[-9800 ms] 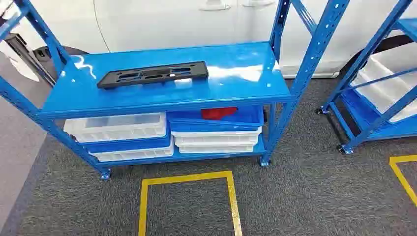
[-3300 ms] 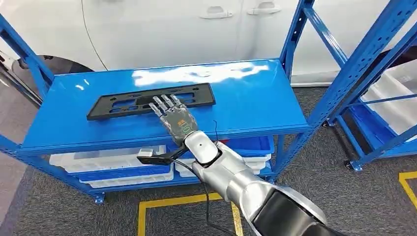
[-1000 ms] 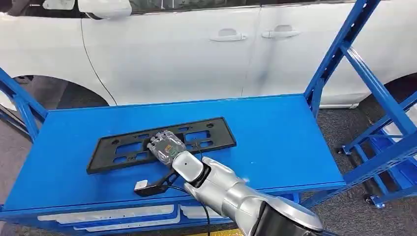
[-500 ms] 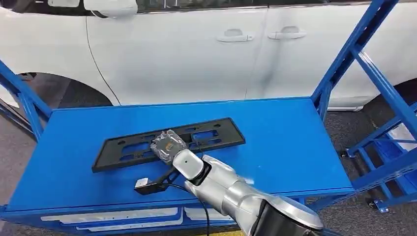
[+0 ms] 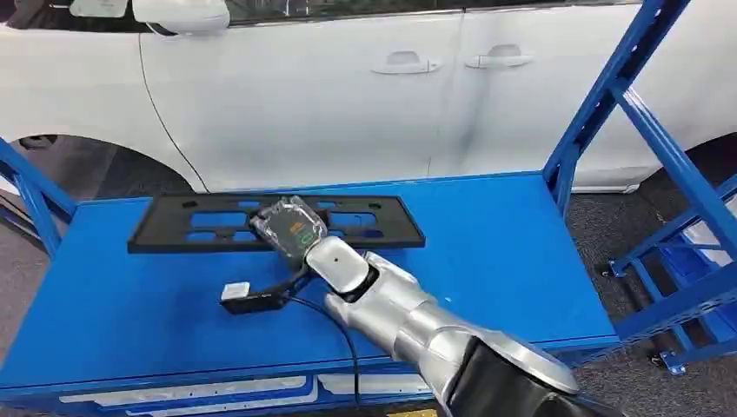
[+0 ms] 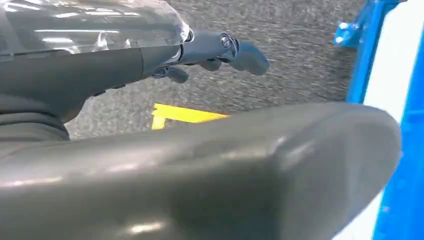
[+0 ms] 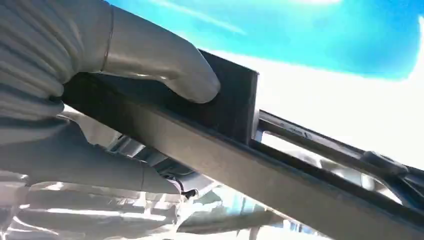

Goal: Take the parts from the cabinet and place them on the table.

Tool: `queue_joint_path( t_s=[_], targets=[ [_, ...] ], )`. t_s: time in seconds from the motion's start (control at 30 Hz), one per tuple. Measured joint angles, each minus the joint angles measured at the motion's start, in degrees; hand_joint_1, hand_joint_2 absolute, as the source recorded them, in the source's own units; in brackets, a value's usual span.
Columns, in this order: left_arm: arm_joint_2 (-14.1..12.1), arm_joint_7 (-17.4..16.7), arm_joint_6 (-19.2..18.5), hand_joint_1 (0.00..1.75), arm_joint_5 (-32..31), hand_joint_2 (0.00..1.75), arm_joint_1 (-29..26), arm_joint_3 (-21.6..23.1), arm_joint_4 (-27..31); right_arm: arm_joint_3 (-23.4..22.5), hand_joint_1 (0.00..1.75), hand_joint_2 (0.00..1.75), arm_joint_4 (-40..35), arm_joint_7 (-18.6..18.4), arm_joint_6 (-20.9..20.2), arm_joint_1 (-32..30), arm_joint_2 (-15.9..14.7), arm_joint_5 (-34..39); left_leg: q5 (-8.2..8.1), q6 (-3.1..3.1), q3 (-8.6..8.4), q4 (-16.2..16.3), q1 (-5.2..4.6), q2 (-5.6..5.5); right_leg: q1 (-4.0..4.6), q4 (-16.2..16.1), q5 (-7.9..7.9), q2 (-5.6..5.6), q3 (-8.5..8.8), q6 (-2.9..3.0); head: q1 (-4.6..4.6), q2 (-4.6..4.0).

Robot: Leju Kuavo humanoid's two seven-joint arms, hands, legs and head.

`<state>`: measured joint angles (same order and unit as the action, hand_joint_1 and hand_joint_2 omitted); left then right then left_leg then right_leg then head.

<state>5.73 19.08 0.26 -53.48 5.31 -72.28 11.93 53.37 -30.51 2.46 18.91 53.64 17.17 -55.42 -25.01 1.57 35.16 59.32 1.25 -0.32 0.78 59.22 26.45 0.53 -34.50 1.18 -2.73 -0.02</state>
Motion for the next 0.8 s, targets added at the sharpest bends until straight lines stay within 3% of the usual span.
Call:
queue_joint_path(
  t_s=[0.1, 0.13, 0.17, 0.23, 0.27, 0.3, 0.33, 0.37, 0.43, 0.5, 0.6, 0.67, 0.77, 0.8],
  targets=[
    [0.02, -0.97, -1.31, 0.0, -0.04, 0.0, -0.58, -0.02, 0.0, -10.37, 1.75, 1.75, -16.75, 9.49, -2.94, -1.6, -4.98, 16.17, 0.08, -1.01, 0.37, -0.11, 0.05, -0.3, 0.02, 0.02, 0.23, -0.36, -0.05, -0.79, 0.0, 0.02],
    [0.02, -1.49, -1.64, 0.0, -0.04, 0.0, -0.71, -0.04, 0.0, -13.9, 1.75, 1.75, -22.56, 11.69, -5.06, -2.21, -6.6, 22.04, 0.16, -1.37, 0.23, -0.26, 0.15, -0.32, -0.29, 0.8, 1.13, -0.32, -0.18, -1.15, 0.0, 0.02],
    [0.02, -2.15, -1.95, 0.0, 0.04, 0.0, -0.68, -0.09, 0.0, -17.47, 1.75, 1.75, -28.34, 14.56, -7.77, -2.86, -8.2, 29.4, 0.12, -1.82, 0.24, -0.29, 0.09, -0.38, -0.31, 3.2, 2.83, -0.31, -1.33, -1.34, 0.02, 0.02],
    [0.02, -3.33, -2.36, 0.0, 0.26, 0.0, -0.74, -0.35, 0.0, -23.76, 1.75, 1.75, -38.74, 19.01, -12.84, -5.29, -10.91, 42.02, -0.06, -2.21, 0.08, -0.29, -0.03, -0.61, -0.38, 11.57, 6.69, -0.2, -5.31, -1.56, 0.0, 0.02],
    [0.0, -4.0, -2.53, 0.0, 0.53, 0.0, -0.83, -0.55, 0.0, -26.82, 1.75, 1.75, -44.0, 20.96, -16.3, -7.01, -12.0, 48.18, -0.2, -2.4, -0.09, -0.28, -0.06, -0.64, -0.44, 15.79, 7.99, -0.21, -7.5, -1.66, 0.02, 0.0],
    [-0.02, -4.72, -2.77, 0.0, 0.63, 0.0, -0.85, -0.81, 0.0, -29.38, 1.75, 1.75, -48.65, 23.54, -20.94, -8.96, -13.04, 55.58, -0.38, -2.5, -0.32, -0.27, -0.09, -0.68, -0.51, 17.75, 7.75, -0.22, -8.76, -1.75, 0.02, 0.02],
    [-0.02, -5.16, -2.99, 0.0, 0.74, 0.0, -0.89, -1.03, 0.0, -31.36, 1.75, 1.75, -52.88, 25.38, -25.07, -11.04, -13.92, 61.32, -0.58, -2.47, -0.63, -0.27, -0.12, -0.69, -0.55, 16.58, 5.99, -0.22, -8.61, -1.8, 0.02, 0.02],
    [0.0, -5.55, -3.15, 0.0, 0.92, 0.0, -0.9, -1.27, 0.0, -33.33, 1.75, 1.75, -57.89, 26.46, -29.41, -13.03, -14.68, 66.08, -0.82, -2.46, -0.96, -0.26, -0.14, -0.72, -0.56, 13.21, 3.53, -0.24, -7.29, -1.69, 0.02, 0.0],
    [0.07, -5.92, -3.19, 0.0, 1.09, 0.0, -0.86, -1.4, 0.0, -35.91, 1.75, 1.75, -65.0, 27.16, -35.66, -16.13, -15.14, 71.03, -1.41, -2.16, -1.84, -0.27, -0.2, -0.67, -0.48, 2.81, -2.1, -0.3, -2.67, -1.06, 0.02, 0.02],
    [0.13, -6.21, -3.17, 0.0, 1.09, 0.0, -0.63, -1.55, 0.0, -37.34, 1.75, 1.75, -70.35, 27.77, -39.55, -19.17, -15.34, 73.42, -1.83, -1.65, -1.88, -0.21, -0.45, -0.55, 0.03, -0.36, -1.47, -0.41, -1.31, -0.67, 0.02, 0.02],
    [0.09, -6.34, -3.15, 0.0, 1.03, 0.0, -0.59, -1.66, 0.0, -37.93, 1.75, 1.75, -75.1, 27.99, -42.36, -23.01, -15.47, 74.83, -1.61, -0.75, -2.23, -0.67, -0.52, -0.21, -0.2, -0.31, -1.69, -0.14, -1.34, -0.03, 0.0, 0.0],
    [-0.04, -6.43, -3.01, 0.0, 0.92, 0.0, -0.41, -1.66, 0.0, -37.93, 1.75, 1.75, -76.9, 28.17, -43.32, -24.45, -15.47, 75.37, -3.94, -0.31, -1.68, 1.26, -0.56, -0.03, -0.69, -1.03, -2.09, -0.39, -0.97, 0.55, 0.0, 0.02],
    [-0.13, -6.49, -2.73, 0.0, 0.63, 0.0, -0.39, -1.66, 0.0, -37.93, 1.75, 1.75, -77.86, 28.73, -44.88, -26.54, -15.47, 75.92, -10.74, 0.16, 3.33, 13.91, -0.45, -0.03, -0.5, -1.0, -2.29, -0.59, -1.23, 0.9, 0.0, 0.02],
    [-0.15, -6.6, -2.67, 0.0, 0.63, 0.0, -0.39, -1.68, 0.0, -37.93, 1.75, 1.75, -77.84, 28.8, -45.31, -27.38, -15.47, 75.88, -11.47, 0.26, 4.36, 16.75, -0.46, -0.03, -0.45, -0.91, -2.38, -0.62, -1.4, 0.95, 0.0, 0.0]
  ],
)
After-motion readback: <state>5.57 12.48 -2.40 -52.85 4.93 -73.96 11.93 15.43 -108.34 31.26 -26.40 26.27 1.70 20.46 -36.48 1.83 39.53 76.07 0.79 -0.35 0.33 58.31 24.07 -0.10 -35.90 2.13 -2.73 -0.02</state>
